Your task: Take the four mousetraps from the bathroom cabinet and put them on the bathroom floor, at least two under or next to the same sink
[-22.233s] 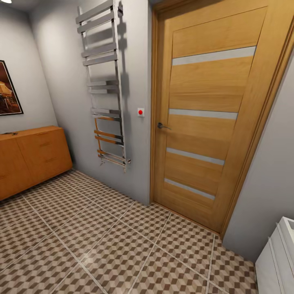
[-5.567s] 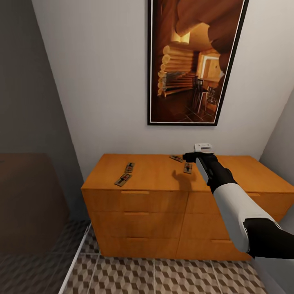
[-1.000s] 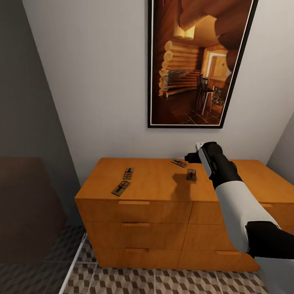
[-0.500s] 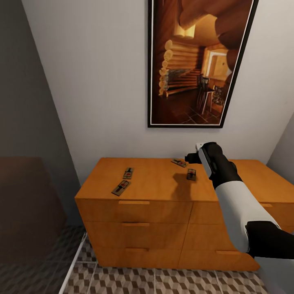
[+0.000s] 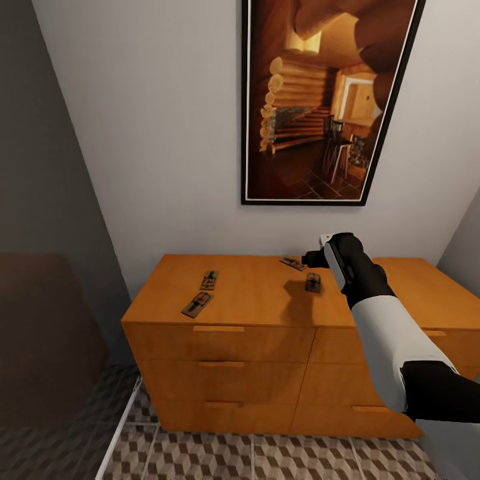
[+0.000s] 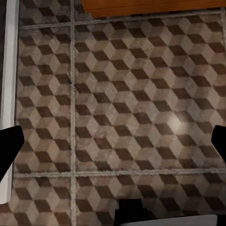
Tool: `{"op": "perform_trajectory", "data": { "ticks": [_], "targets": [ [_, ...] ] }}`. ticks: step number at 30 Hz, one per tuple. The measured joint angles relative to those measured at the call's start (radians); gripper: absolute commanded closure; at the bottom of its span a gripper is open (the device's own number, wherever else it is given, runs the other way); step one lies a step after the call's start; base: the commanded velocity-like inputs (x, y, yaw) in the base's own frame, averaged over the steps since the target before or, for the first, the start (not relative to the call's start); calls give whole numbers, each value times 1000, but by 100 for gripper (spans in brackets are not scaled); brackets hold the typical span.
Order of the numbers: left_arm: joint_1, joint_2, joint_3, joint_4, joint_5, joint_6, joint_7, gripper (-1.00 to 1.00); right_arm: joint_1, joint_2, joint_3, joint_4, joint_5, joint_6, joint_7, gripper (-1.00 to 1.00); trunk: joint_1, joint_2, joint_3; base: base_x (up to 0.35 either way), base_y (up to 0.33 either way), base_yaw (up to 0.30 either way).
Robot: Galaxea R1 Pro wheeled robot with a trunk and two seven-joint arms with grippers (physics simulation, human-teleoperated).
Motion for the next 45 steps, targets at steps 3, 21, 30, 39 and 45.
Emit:
{"op": "perform_trajectory", "data": {
  "ticks": [3, 21, 30, 39, 45],
  "targets": [
    [0, 0, 0, 0, 0, 0, 0, -100, 0, 0, 0, 0, 0, 0, 0, -100, 0, 0, -4, 0, 0, 0],
    [0, -6, 0, 12, -2, 0, 0, -100, 0, 0, 0, 1, 0, -2, 0, -100, 0, 0, -25, 0, 0, 0],
    [-1, -6, 0, 13, -2, 0, 0, -100, 0, 0, 0, 1, 0, -2, 0, -100, 0, 0, -35, 0, 0, 0],
    [0, -7, 0, 14, -2, 0, 0, -100, 0, 0, 0, 1, 0, -2, 2, -100, 0, 0, -45, 0, 0, 0],
    [0, -7, 0, 14, -2, 0, 0, -100, 0, 0, 0, 1, 0, -3, 3, -100, 0, 0, -52, 0, 0, 0]
  ]
}}
